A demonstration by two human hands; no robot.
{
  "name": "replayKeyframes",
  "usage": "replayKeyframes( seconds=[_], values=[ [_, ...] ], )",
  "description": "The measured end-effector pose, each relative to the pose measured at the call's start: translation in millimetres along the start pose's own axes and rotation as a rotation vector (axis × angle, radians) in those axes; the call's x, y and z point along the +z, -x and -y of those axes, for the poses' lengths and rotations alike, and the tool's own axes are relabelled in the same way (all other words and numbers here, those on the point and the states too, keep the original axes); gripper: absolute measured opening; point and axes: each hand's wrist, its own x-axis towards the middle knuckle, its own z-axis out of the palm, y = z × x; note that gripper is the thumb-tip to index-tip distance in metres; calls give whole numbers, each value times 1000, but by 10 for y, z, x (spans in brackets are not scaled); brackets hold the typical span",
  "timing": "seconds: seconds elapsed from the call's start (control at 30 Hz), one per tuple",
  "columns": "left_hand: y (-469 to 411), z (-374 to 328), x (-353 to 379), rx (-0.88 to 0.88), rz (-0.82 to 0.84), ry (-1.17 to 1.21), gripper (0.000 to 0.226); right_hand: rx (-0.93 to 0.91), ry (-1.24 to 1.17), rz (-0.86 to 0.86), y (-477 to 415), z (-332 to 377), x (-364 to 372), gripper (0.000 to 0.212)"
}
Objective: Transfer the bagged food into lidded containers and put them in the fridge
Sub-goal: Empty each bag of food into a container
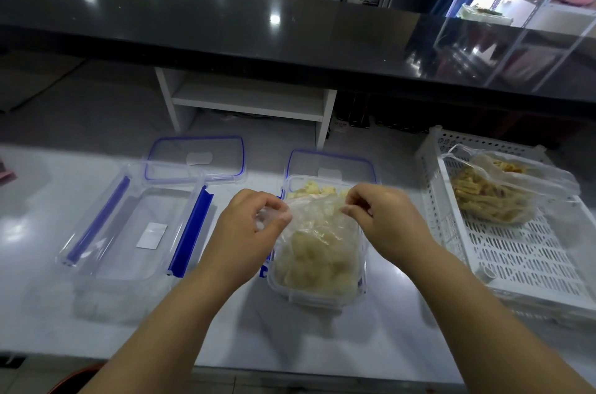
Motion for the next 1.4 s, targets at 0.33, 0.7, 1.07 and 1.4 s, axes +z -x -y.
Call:
replayKeyframes(
  seconds=[0.33, 0.7, 1.07, 1.4],
  values=[
    [-103, -28, -34, 21, -39, 92, 6, 117, -216, -55, -121, 20, -76, 17],
    [-276, -77, -22, 20, -50, 75, 8, 249, -238, 16, -244, 34, -49, 19],
    [-325, -130, -142, 18, -48, 56, 15, 148, -98, 173, -250, 49, -122, 29],
    [-352, -269, -172, 58, -78, -30, 8, 141, -137, 259, -238, 118, -237, 14]
  ],
)
